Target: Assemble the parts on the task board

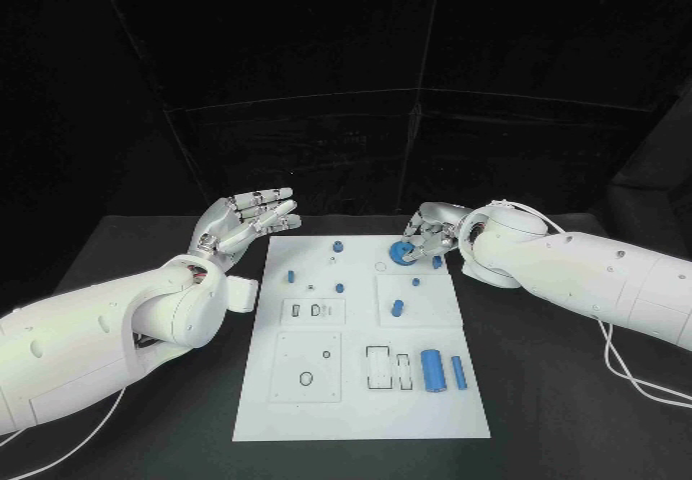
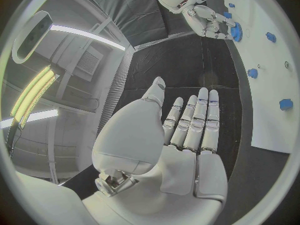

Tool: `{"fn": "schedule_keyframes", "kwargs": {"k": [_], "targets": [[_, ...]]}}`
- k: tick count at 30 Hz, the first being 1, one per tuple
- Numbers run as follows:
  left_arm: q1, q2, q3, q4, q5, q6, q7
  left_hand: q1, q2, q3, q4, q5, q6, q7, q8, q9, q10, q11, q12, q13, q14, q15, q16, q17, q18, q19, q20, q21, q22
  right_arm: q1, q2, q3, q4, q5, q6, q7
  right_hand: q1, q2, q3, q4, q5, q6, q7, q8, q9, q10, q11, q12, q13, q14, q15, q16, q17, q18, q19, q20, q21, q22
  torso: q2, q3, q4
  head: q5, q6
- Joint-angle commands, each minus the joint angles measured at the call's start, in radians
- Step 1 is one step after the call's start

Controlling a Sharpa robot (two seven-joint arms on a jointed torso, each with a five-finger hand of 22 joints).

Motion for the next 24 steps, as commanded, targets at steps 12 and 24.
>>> {"fn": "schedule_keyframes", "kwargs": {"k": [12, 24], "targets": [[0.002, 0.001, 0.001, 0.001, -0.005, 0.014, 0.0, 0.006, 0.01, 0.002, -0.01, 0.001, 0.004, 0.074, -0.006, 0.0, -0.005, 0.002, 0.002, 0.0, 0.004, 0.0, -0.004, -0.002, 0.011, 0.004, -0.001, 0.003, -0.002, 0.0, 0.014, -0.001, 0.002, -0.105, -0.02, -0.009, 0.015, 0.027, 0.063, -0.028, -0.039, 0.056, -0.011, 0.021, 0.001, 0.02, -0.01, 0.026, 0.029, 0.068, 0.001, 0.008, 0.073, -0.021, 0.01, -0.001, 0.013, 0.014, 0.001, -0.0003, 0.0011, 0.0, -0.004], [0.002, 0.001, 0.001, 0.001, -0.005, 0.015, -0.001, 0.007, 0.01, 0.002, -0.012, 0.001, 0.004, 0.074, -0.006, 0.0, -0.005, 0.002, 0.002, 0.001, 0.004, 0.0, -0.005, -0.002, 0.011, 0.004, -0.001, 0.002, -0.002, -0.002, 0.001, -0.001, 0.082, -0.117, -0.205, 0.042, -0.022, 0.019, 0.196, -0.048, 0.029, 0.122, -0.03, 0.019, -0.003, 0.031, -0.027, 0.036, 0.048, 0.069, -0.015, 0.01, 0.079, -0.025, 0.021, -0.017, 0.025, 0.034, 0.001, 0.0001, 0.0006, 0.001, -0.001]]}}
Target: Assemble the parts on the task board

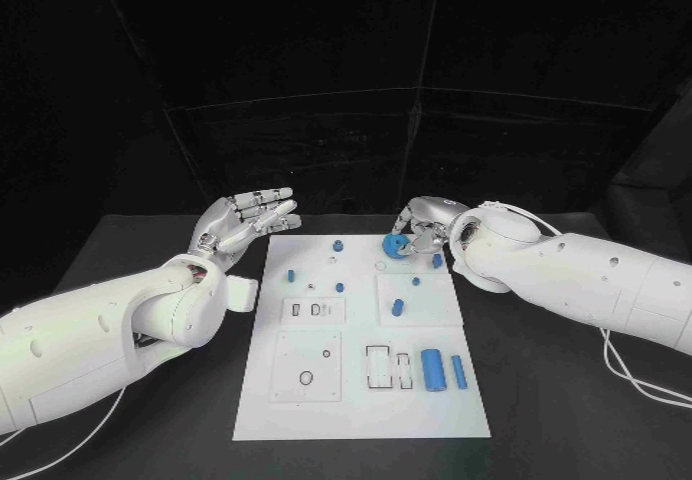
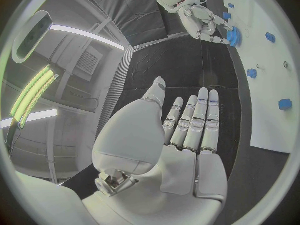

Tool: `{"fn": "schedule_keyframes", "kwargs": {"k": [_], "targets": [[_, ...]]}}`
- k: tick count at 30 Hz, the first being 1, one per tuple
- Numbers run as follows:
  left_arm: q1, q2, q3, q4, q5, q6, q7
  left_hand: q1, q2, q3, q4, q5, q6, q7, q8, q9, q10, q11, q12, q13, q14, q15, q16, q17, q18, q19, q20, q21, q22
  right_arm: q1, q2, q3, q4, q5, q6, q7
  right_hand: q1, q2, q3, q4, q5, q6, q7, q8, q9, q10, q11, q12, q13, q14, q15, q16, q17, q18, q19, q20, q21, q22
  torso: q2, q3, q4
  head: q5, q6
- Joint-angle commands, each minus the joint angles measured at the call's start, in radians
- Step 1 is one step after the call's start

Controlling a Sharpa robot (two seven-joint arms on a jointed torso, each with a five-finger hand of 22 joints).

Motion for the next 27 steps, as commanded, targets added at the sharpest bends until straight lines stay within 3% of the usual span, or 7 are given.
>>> {"fn": "schedule_keyframes", "kwargs": {"k": [1, 6, 10, 27], "targets": [[0.002, 0.0, 0.001, 0.001, -0.005, 0.012, 0.003, 0.002, 0.005, 0.002, -0.006, 0.001, 0.004, 0.074, -0.006, 0.0, -0.005, 0.002, 0.002, 0.001, 0.004, 0.0, -0.005, -0.001, 0.011, 0.004, -0.001, 0.002, -0.001, 0.002, 0.001, 0.001, 0.032, -0.019, -0.105, 0.03, -0.04, -0.007, 0.049, 0.023, 0.006, 0.057, -0.021, -0.004, 0.004, 0.002, -0.006, 0.004, 0.047, 0.069, -0.007, 0.004, 0.08, -0.009, 0.004, -0.001, 0.006, 0.001, 0.0, 0.0, -0.0004, 0.003, 0.001], [0.002, 0.0, 0.001, 0.001, -0.005, 0.014, 0.003, 0.003, 0.006, 0.003, -0.008, 0.001, 0.004, 0.074, -0.007, 0.0, -0.005, 0.002, 0.002, 0.001, 0.004, 0.001, -0.005, -0.001, 0.011, 0.004, -0.001, 0.002, -0.002, 0.002, 0.019, 0.001, 0.074, -0.036, -0.123, 0.027, -0.066, -0.021, 0.084, 0.023, 0.006, 0.06, -0.021, -0.014, 0.003, 0.001, -0.005, 0.0, 0.045, 0.068, -0.008, 0.002, 0.077, -0.009, 0.004, -0.001, 0.006, 0.001, 0.0, -0.001, 0.0018, 0.005, 0.001], [0.002, 0.001, 0.001, 0.001, -0.005, 0.014, 0.003, 0.003, 0.006, 0.003, -0.008, 0.001, 0.004, 0.074, -0.007, 0.0, -0.005, 0.002, 0.002, 0.001, 0.004, 0.001, -0.005, -0.001, 0.011, 0.004, -0.001, 0.002, -0.002, 0.002, 0.054, 0.0, 0.079, -0.069, -0.131, 0.022, -0.084, -0.031, 0.111, 0.022, 0.006, 0.059, -0.019, -0.024, 0.003, 0.0, -0.004, -0.002, 0.044, 0.068, -0.007, 0.002, 0.076, -0.009, 0.004, -0.001, 0.006, 0.001, 0.0, -0.0008, 0.0024, 0.007, 0.001], [0.002, 0.006, 0.001, -0.001, -0.005, 0.015, 0.002, 0.004, 0.007, 0.004, -0.009, 0.001, 0.006, 0.074, -0.006, 0.0, -0.004, 0.002, 0.002, 0.001, 0.004, 0.0, -0.005, -0.001, 0.011, 0.004, -0.001, 0.002, -0.002, -0.02, 0.189, -0.005, 0.006, -0.14, -0.068, -0.014, -0.109, -0.044, 0.146, 0.019, -0.014, 0.058, -0.016, -0.038, 0.003, 0.001, -0.001, -0.003, 0.046, 0.068, -0.004, 0.002, 0.076, -0.009, 0.005, 0.001, 0.007, 0.003, 0.001, -0.0002, 0.0013, 0.016, -0.004]]}}
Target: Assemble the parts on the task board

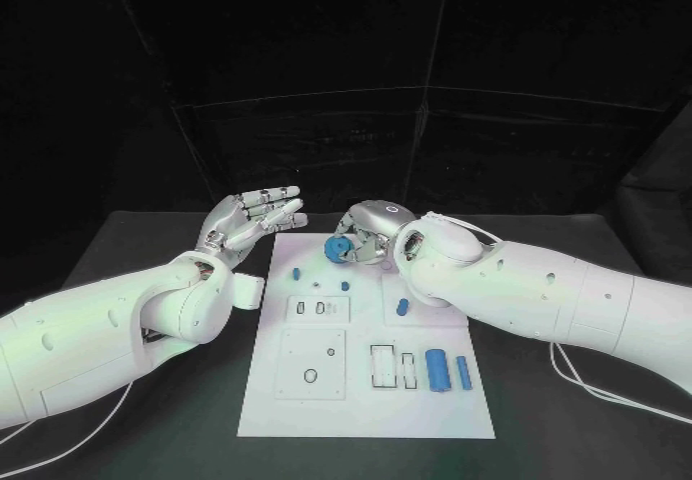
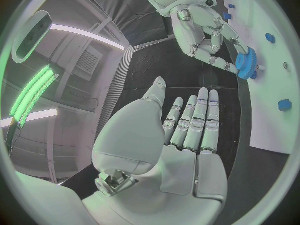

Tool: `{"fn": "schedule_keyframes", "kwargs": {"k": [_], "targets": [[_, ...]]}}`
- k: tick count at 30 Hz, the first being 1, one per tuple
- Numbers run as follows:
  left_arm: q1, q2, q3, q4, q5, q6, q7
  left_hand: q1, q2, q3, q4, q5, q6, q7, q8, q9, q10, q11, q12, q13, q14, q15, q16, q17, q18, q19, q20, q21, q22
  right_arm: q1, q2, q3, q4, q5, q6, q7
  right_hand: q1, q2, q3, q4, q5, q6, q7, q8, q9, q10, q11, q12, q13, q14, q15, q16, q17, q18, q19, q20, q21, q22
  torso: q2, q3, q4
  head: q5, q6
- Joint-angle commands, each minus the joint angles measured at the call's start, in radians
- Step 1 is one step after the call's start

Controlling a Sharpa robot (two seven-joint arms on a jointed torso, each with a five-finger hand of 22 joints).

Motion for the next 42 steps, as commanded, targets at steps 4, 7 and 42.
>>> {"fn": "schedule_keyframes", "kwargs": {"k": [4, 7, 42], "targets": [[0.002, 0.003, 0.001, 0.0, -0.005, 0.012, 0.004, 0.004, 0.007, 0.0, -0.005, 0.001, 0.006, 0.074, -0.006, 0.0, -0.004, 0.002, 0.002, 0.001, 0.004, 0.0, -0.005, -0.001, 0.011, 0.004, -0.001, 0.002, -0.001, -0.005, 0.025, 0.0, -0.027, -0.043, 0.044, -0.02, -0.016, -0.004, 0.015, 0.005, -0.01, 0.056, -0.016, -0.005, 0.004, 0.0, 0.001, -0.003, 0.046, 0.068, -0.004, 0.002, 0.077, -0.01, 0.005, 0.002, 0.003, 0.001, 0.0, 0.001, -0.0011, 0.001, -0.004], [0.002, 0.003, 0.001, 0.0, -0.005, 0.012, 0.004, 0.004, 0.007, 0.0, -0.005, 0.001, 0.006, 0.074, -0.006, 0.0, -0.004, 0.002, 0.002, 0.001, 0.004, 0.0, -0.005, -0.001, 0.011, 0.004, -0.001, 0.002, -0.001, -0.007, 0.033, -0.001, -0.035, -0.046, 0.053, -0.023, -0.02, -0.007, 0.017, 0.005, -0.013, 0.056, -0.016, -0.008, 0.004, 0.0, 0.002, -0.003, 0.046, 0.068, -0.004, 0.002, 0.076, -0.01, 0.005, 0.002, 0.003, 0.001, 0.0, 0.0013, -0.0019, 0.002, -0.005], [0.002, 0.002, 0.001, -0.001, -0.005, 0.011, 0.001, 0.005, 0.009, 0.001, -0.008, 0.001, 0.007, 0.073, -0.006, 0.0, -0.002, 0.001, 0.002, 0.001, 0.005, 0.0, -0.006, -0.002, 0.011, 0.004, -0.002, 0.001, -0.002, -0.011, 0.059, -0.001, -0.072, -0.037, 0.135, -0.045, -0.137, -0.046, -0.09, 0.086, -0.057, -0.078, 0.021, -0.06, 0.01, -0.042, 0.039, -0.045, -0.001, 0.069, 0.031, 0.007, 0.089, -0.009, -0.001, 0.037, 0.003, -0.002, 0.0, 0.0014, -0.0029, 0.002, -0.005]]}}
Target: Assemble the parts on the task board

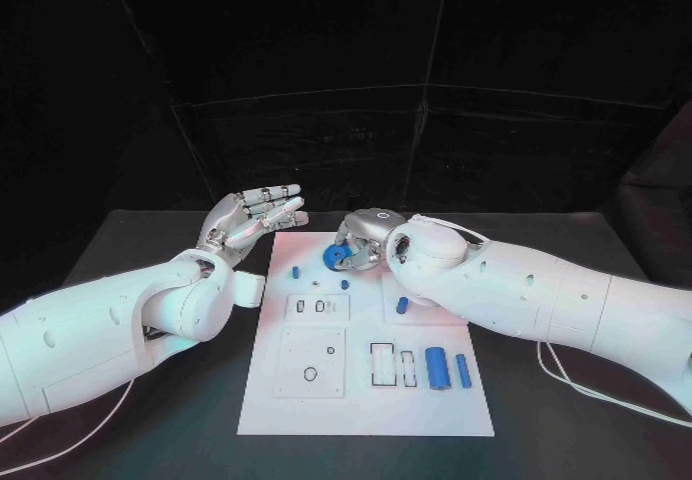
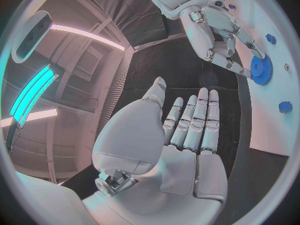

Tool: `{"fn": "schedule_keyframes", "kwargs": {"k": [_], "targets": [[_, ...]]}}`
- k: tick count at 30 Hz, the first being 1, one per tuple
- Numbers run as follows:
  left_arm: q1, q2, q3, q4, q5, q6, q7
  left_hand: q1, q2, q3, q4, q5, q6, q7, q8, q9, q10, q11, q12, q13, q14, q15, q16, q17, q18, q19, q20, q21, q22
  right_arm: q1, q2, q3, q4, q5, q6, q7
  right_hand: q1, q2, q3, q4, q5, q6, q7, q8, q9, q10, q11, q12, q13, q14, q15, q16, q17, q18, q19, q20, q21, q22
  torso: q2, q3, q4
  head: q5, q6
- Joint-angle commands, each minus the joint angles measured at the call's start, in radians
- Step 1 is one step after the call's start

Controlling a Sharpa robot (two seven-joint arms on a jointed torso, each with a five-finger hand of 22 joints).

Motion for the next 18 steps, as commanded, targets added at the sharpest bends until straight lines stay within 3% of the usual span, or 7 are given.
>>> {"fn": "schedule_keyframes", "kwargs": {"k": [1, 4, 9, 18], "targets": [[0.002, 0.0, 0.001, 0.001, -0.005, 0.009, 0.003, 0.005, 0.009, 0.001, -0.008, 0.001, 0.007, 0.073, -0.006, 0.0, -0.002, 0.001, 0.002, 0.001, 0.005, 0.0, -0.006, -0.001, 0.011, 0.004, -0.002, 0.001, -0.001, 0.002, -0.002, 0.0, 0.003, 0.021, 0.037, 0.0, -0.023, 0.004, -0.009, 0.023, 0.013, 0.017, -0.001, 0.007, 0.002, 0.005, -0.007, 0.011, 0.008, 0.069, 0.001, 0.007, 0.089, -0.009, 0.004, 0.003, 0.004, 0.004, 0.0, -0.0002, 0.0, -0.001, 0.0], [0.002, 0.0, 0.001, 0.001, -0.005, 0.009, 0.003, 0.005, 0.009, 0.001, -0.008, 0.001, 0.007, 0.073, -0.006, 0.0, -0.002, 0.001, 0.002, 0.001, 0.005, 0.0, -0.006, -0.001, 0.011, 0.004, -0.002, 0.001, -0.001, 0.002, -0.004, 0.0, 0.003, 0.038, 0.052, 0.001, -0.057, 0.018, -0.024, 0.057, 0.031, 0.026, -0.003, 0.007, 0.0, 0.01, -0.009, 0.019, 0.015, 0.07, -0.002, 0.009, 0.094, -0.01, 0.006, 0.001, 0.006, 0.009, 0.0, -0.0002, -0.0002, -0.001, 0.0], [0.002, -0.001, 0.001, 0.002, -0.005, 0.008, 0.002, 0.005, 0.009, 0.001, -0.011, 0.0, 0.005, 0.074, -0.006, 0.0, -0.005, 0.001, 0.002, 0.001, 0.005, 0.0, -0.006, -0.001, 0.011, 0.004, -0.002, 0.001, -0.002, 0.002, -0.005, 0.0, -0.001, 0.052, 0.062, -0.008, -0.101, 0.016, -0.07, 0.102, 0.053, 0.015, 0.001, -0.007, -0.004, 0.011, -0.006, 0.022, 0.018, 0.071, 0.001, 0.01, 0.096, -0.011, 0.007, 0.001, 0.008, 0.011, 0.0, 0.0001, 0.0003, -0.002, 0.0], [0.002, -0.002, 0.001, 0.001, -0.005, 0.008, 0.002, 0.006, 0.01, 0.001, -0.011, 0.0, 0.005, 0.074, -0.007, 0.0, -0.006, 0.001, 0.002, 0.0, 0.005, 0.0, -0.007, -0.001, 0.011, 0.004, -0.002, 0.001, -0.002, 0.002, -0.016, 0.0, 0.004, 0.056, 0.014, -0.02, -0.077, 0.02, -0.1, 0.103, 0.084, -0.005, 0.007, -0.011, -0.005, 0.014, 0.0, 0.028, 0.024, 0.072, 0.006, 0.013, 0.103, -0.012, 0.009, 0.006, 0.011, 0.015, 0.0, 0.0002, -0.0002, -0.001, 0.0]]}}
